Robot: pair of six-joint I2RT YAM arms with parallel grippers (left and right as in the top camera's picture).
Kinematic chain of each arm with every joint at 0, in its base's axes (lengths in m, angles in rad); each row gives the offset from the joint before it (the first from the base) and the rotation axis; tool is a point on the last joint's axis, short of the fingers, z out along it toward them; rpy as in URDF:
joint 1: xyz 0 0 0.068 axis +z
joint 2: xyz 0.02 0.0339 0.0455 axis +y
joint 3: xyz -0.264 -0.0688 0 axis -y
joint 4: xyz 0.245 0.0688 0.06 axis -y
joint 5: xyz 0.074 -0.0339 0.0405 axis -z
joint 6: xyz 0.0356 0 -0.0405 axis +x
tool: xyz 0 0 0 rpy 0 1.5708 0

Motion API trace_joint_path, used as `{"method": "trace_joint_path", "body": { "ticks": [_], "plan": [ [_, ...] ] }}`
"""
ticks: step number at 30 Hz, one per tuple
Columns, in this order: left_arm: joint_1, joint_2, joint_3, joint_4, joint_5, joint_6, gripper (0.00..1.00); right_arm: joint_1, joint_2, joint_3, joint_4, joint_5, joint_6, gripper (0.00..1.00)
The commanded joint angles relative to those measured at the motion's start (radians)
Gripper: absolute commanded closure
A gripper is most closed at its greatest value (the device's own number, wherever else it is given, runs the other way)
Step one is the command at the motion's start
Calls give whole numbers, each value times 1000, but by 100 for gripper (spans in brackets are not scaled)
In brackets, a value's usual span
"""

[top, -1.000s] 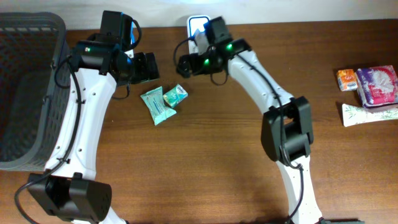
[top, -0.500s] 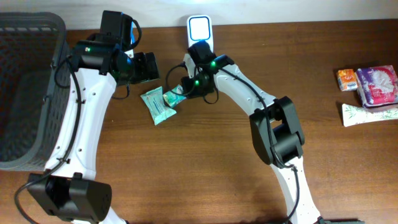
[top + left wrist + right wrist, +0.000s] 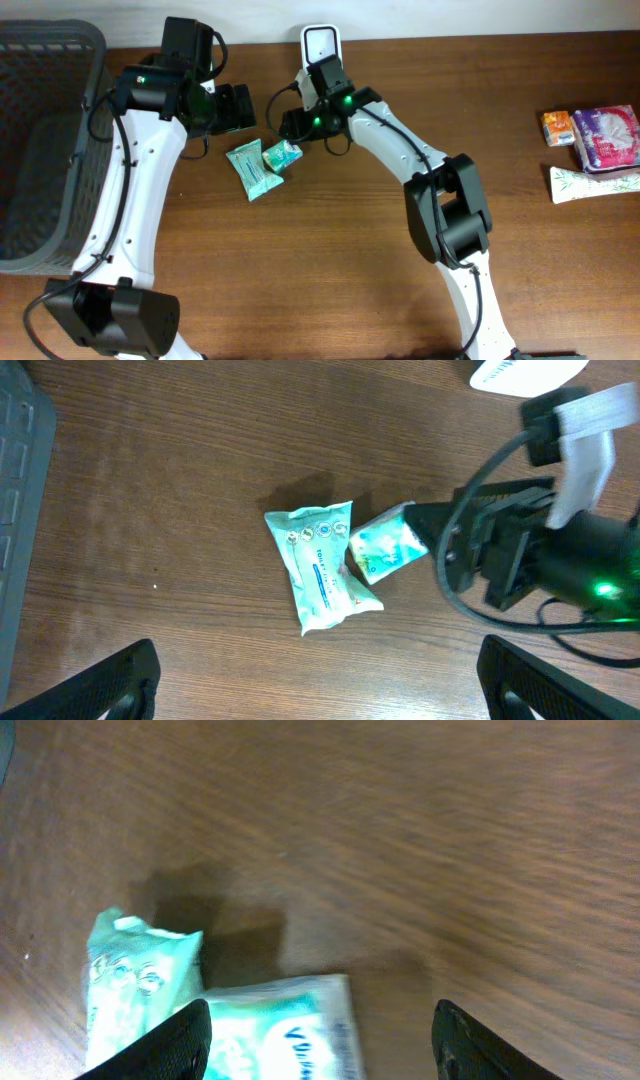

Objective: Scan the item barcode
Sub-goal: 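Reach the right gripper to the green tissue pack and grasp it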

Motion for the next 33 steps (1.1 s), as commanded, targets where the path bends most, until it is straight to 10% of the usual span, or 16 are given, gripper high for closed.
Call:
{"method": "trace_joint_path", "body": {
  "ticks": [1,3,13,15,17,27,31,33],
  "plan": [
    [2,2,4,1,-7,5,1,47,64,11,-1,1,-5,52],
    [2,2,4,1,-7,5,1,58,69,11,-19,9,-5,82],
    [2,2,4,0,-7,5,1,-131,-138,15,-636,460,-15,91],
    [2,2,4,0,-7,5,1,-195,-144,15,-671,463,-16,81],
    [2,2,4,0,-7,5,1,-246,-142,15,-716,346,-30,47],
    [2,2,4,0,-7,5,1,-282,-132,9,-624,-19,-847,12],
    [2,2,4,1,-7,5,1,-275,-110,-63,-597,-23,-888,13],
    [2,2,4,1,-7,5,1,-269,-106,-140,-581,-32,-883,35]
  ]
}}
